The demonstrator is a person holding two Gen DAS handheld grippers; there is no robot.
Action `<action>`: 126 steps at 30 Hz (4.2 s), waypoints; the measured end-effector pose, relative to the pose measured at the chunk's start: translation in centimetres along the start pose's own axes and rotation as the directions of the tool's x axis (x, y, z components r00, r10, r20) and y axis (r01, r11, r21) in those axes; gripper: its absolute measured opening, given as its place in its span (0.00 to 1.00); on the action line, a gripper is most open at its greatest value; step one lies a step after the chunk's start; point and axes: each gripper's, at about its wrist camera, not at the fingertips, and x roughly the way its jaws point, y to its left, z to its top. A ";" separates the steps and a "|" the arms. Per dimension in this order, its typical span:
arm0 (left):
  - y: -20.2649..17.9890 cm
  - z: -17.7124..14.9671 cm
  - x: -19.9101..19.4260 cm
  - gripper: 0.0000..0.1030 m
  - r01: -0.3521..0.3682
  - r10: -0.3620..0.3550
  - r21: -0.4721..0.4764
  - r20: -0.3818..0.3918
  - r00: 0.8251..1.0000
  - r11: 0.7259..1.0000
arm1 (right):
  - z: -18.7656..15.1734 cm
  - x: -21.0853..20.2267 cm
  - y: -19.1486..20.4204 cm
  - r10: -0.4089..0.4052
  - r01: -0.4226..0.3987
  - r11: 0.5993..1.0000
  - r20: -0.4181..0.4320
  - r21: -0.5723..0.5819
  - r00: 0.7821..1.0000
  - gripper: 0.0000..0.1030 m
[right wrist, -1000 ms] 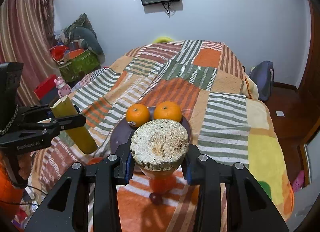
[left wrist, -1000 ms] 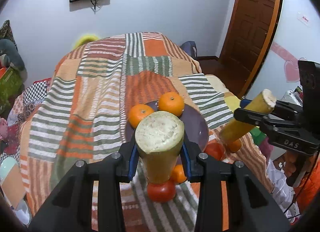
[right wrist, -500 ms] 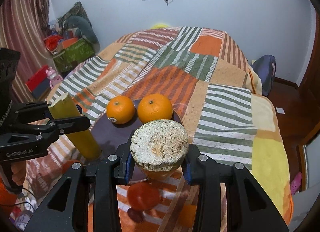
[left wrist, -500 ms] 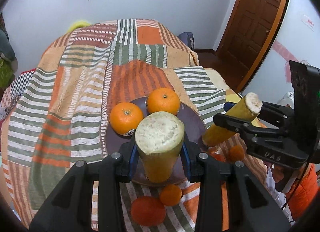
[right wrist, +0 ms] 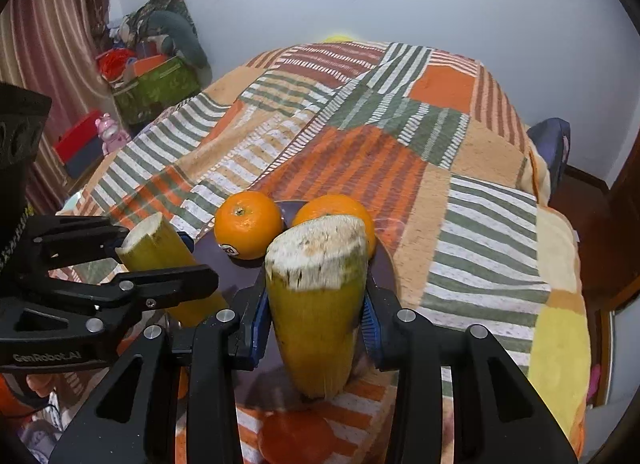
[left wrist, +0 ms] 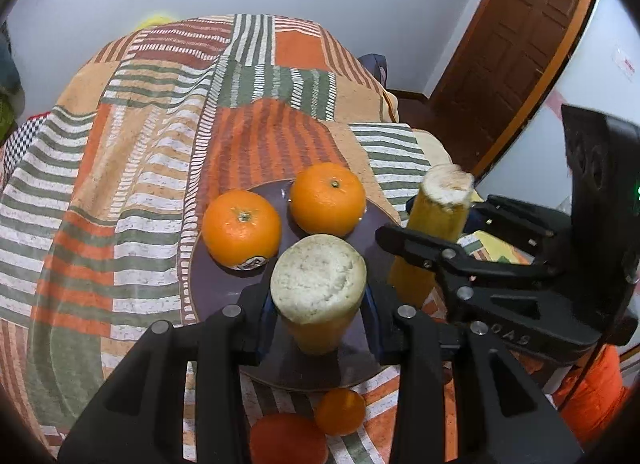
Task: Organize fruits
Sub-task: 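Carry both corn-like vegetables over the purple plate and lay them beside the oranges, then open both tools and pull them back from the plate, then close the left tool on the large red tomato while the right tool grasps another tomato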
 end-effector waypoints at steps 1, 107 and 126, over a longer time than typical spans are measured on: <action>0.2 0.0 -0.1 0.36 -0.001 0.001 -0.005 0.004 1.000 1.000 | 0.1 0.4 0.2 0.004 -0.004 1.000 -0.006 -0.003 1.000 0.34; 0.8 -10.3 -0.9 0.49 -0.130 0.126 -0.017 -0.144 0.982 0.991 | -9.6 -1.4 0.3 0.017 -0.002 0.992 -0.119 0.124 0.993 0.45; 1.3 -8.9 -3.5 0.47 -0.172 0.171 -0.014 -0.085 0.982 0.985 | -8.4 -4.0 -0.1 0.011 -0.006 0.993 -0.039 0.121 0.999 0.43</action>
